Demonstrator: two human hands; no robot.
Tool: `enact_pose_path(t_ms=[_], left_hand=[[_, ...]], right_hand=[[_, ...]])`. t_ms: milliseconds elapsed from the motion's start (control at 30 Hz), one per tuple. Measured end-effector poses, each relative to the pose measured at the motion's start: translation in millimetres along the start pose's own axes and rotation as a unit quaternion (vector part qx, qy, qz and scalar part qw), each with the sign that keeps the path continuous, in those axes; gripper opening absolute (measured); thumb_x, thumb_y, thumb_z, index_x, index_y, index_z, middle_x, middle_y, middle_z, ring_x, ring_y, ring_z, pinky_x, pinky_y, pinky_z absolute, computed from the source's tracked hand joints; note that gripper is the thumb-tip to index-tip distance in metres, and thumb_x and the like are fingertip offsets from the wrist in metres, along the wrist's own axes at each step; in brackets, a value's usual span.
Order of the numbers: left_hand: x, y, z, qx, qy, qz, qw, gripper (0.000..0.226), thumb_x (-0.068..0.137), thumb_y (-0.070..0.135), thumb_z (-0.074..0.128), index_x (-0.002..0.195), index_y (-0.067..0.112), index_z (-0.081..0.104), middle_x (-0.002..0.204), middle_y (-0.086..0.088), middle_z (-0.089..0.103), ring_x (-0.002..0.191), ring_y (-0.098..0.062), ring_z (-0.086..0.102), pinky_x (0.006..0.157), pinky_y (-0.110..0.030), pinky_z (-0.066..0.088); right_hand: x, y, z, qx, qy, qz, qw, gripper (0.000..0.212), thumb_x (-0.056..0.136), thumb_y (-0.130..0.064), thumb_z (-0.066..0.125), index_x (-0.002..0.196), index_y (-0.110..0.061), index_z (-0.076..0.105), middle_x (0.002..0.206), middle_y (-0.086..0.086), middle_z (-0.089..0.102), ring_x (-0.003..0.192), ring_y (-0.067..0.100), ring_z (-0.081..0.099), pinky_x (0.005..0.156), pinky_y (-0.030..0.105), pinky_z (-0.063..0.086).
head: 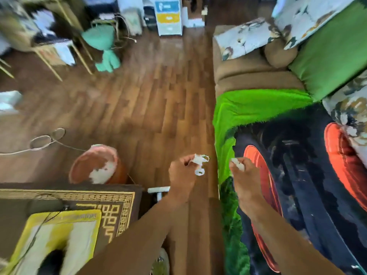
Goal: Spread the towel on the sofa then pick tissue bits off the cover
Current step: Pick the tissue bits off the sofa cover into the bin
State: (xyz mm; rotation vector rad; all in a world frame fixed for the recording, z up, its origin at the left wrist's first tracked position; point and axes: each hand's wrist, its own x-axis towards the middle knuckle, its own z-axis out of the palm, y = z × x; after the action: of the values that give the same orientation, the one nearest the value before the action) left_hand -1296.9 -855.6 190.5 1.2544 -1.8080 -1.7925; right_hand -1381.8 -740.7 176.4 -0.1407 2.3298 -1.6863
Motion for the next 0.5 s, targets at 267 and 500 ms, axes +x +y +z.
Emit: enact_pose_path(t_ms=[267,500], left_hand=[[122.8,-16.8,-163.1,0.022,0.146,-0.011,0.989,0.022,0.084,0.005,0.059,0.090,0.020,0.074,0.083,0.005,0.074,0.072,-0.005,0.064,0.067,-0.016,0.048],[209.1,-89.9,-315.8,0.012,0.271,-0.130,0.954,0.015,0.084,0.011,0.061,0.096,0.008,0.071,0.085,-0.003,0.071,0.087,-0.025,0.065,0.081,-0.035,0.053]], right_hand=[[12.8,-50.1,232.5,-0.017,-0.177,0.013,0.984,0.016,0.087,-0.025,0.055,0.071,-0.026,0.055,0.063,-0.008,0.056,0.062,0.011,0.051,0.057,0.026,0.039],[-8.4,-33.4,437.2,0.008,-0.348,0.119,0.930,0.009,0.088,-0.028,0.054,0.092,-0.020,0.057,0.076,-0.004,0.058,0.067,0.008,0.052,0.057,0.019,0.040]])
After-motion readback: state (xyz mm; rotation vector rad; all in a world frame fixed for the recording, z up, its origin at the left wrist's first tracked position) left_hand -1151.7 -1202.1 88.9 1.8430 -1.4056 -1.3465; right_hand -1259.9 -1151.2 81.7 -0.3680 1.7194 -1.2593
